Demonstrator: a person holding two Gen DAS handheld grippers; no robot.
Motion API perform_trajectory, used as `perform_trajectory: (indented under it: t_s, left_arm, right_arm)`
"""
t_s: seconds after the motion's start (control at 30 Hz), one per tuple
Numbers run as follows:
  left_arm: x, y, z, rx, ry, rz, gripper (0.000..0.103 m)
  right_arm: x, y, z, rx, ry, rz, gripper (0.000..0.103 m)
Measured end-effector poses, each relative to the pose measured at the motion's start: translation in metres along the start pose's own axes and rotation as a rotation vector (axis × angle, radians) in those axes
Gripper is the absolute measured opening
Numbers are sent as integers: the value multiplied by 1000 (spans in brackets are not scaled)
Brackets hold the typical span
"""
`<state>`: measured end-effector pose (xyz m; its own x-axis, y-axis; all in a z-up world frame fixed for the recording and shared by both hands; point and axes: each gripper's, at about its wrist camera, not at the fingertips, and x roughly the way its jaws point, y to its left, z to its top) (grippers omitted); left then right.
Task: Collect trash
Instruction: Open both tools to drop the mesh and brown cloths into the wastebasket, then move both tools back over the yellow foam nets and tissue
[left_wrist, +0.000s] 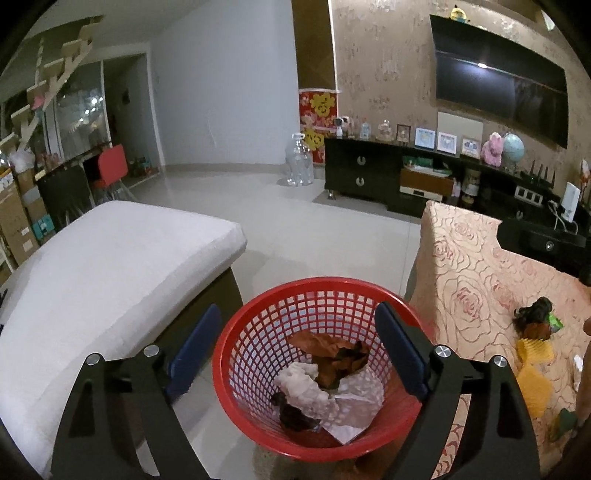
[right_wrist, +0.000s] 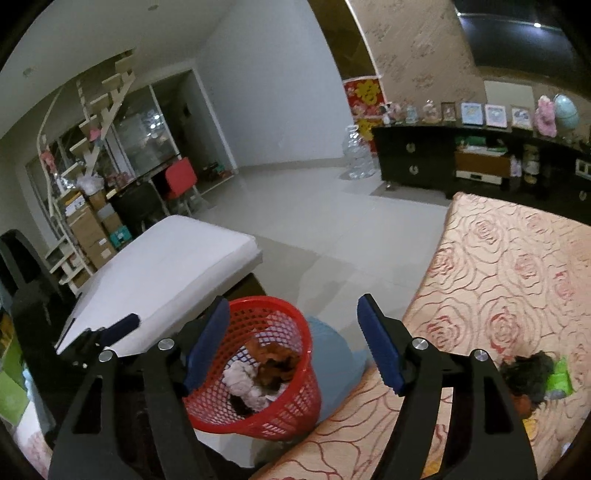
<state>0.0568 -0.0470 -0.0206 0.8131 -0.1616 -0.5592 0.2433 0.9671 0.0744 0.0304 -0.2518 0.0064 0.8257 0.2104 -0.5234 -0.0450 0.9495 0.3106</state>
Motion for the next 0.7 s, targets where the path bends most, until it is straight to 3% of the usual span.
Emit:
perform_trajectory:
  t_s: [0.2,0.7]
  left_arm:
    - [-16,-4,1,3,-25,-11,84]
    - [-36,-25,-3,32,-51,-58,84]
  right_arm:
    - [-21,-11,-5,1,-29,-53,77]
    - [-76,-46,-36,39,-71,-187,77]
